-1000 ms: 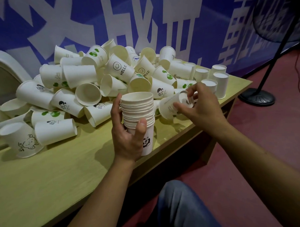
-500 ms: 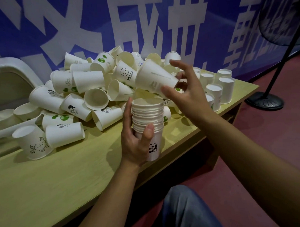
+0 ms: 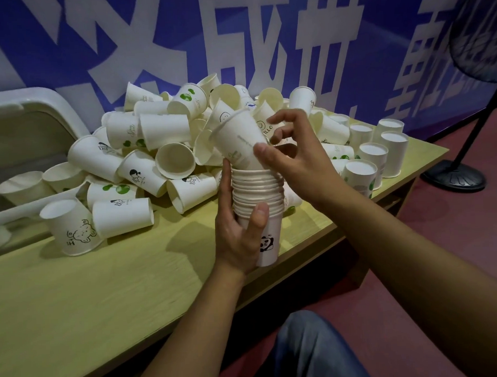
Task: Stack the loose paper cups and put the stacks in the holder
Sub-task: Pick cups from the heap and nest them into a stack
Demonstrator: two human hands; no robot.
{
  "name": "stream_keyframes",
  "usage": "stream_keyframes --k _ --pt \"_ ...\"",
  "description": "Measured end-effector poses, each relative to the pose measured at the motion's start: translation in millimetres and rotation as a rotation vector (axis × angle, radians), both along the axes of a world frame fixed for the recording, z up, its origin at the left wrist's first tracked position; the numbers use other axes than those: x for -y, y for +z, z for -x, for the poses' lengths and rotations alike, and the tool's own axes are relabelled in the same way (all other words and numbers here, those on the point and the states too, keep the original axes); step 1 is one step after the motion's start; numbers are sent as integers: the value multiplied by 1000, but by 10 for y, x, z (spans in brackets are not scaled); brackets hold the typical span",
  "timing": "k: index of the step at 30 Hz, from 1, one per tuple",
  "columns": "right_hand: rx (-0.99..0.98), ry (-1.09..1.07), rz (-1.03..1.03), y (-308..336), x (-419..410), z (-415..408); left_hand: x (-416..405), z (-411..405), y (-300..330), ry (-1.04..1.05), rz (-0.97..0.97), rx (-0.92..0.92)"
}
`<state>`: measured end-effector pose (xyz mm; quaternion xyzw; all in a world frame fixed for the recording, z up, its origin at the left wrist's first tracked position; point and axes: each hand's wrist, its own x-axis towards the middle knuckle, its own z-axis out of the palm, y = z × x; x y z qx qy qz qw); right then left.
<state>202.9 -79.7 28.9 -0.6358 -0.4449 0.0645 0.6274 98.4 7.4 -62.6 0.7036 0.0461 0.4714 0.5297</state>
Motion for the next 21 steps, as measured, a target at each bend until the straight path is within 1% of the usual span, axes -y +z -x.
stream_keyframes --k 3,8,11,13,18,21 --pt "63 -8 48 -54 42 -15 5 -2 -10 6 -2 6" --pt "82 -36 48 -86 68 -2 6 -8 -26 19 -11 11" --pt "111 -3 29 -60 80 -9 2 -8 -26 21 -17 9" --pt "164 24 60 -39 64 -36 4 -2 -22 21 -13 8" --pt "177 -7 90 -61 62 -55 6 1 -28 -4 39 22" --pt "206 -9 98 -187 91 -53 -7 -6 -32 33 95 46"
